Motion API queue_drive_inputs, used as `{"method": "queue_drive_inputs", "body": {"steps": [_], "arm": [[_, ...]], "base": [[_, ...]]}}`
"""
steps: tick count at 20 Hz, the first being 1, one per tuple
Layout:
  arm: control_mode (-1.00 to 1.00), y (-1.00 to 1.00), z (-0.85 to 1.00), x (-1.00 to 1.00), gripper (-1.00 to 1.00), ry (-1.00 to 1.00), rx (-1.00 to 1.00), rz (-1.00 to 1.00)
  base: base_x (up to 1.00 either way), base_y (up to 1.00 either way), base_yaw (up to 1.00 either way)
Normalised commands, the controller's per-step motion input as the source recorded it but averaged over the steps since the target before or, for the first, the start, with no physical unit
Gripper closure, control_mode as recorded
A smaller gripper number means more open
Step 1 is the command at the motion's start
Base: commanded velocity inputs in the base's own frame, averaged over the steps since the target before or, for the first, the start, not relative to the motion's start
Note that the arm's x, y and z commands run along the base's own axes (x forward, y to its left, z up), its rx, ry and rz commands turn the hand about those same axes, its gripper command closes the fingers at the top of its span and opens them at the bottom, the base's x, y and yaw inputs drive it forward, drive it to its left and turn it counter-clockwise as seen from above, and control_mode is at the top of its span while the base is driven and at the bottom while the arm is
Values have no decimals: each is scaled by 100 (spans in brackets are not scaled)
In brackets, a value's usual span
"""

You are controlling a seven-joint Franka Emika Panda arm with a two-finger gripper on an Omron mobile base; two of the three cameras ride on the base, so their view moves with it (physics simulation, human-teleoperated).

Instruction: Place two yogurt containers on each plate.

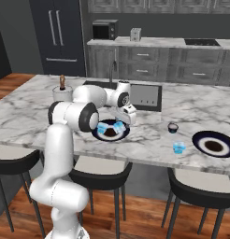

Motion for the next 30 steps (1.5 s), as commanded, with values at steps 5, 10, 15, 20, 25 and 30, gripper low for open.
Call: {"method": "queue_drive_inputs", "body": {"steps": [5, 10, 15, 20, 25, 30], "arm": [[-100, -1, 15, -2, -100, 0, -1, 0], [-100, 4, 17, 1, -100, -4, -4, 0], [-100, 0, 30, -16, -100, -5, -1, 0], [-100, 1, 12, -86, -100, 0, 0, 0], [-100, 23, 6, -99, -100, 0, 0, 0], [-100, 30, 10, -98, -100, -4, 0, 0]], "base": [[0, 0, 0], [0, 0, 0], [0, 0, 0], [0, 0, 0], [0, 0, 0], [0, 0, 0]]}}
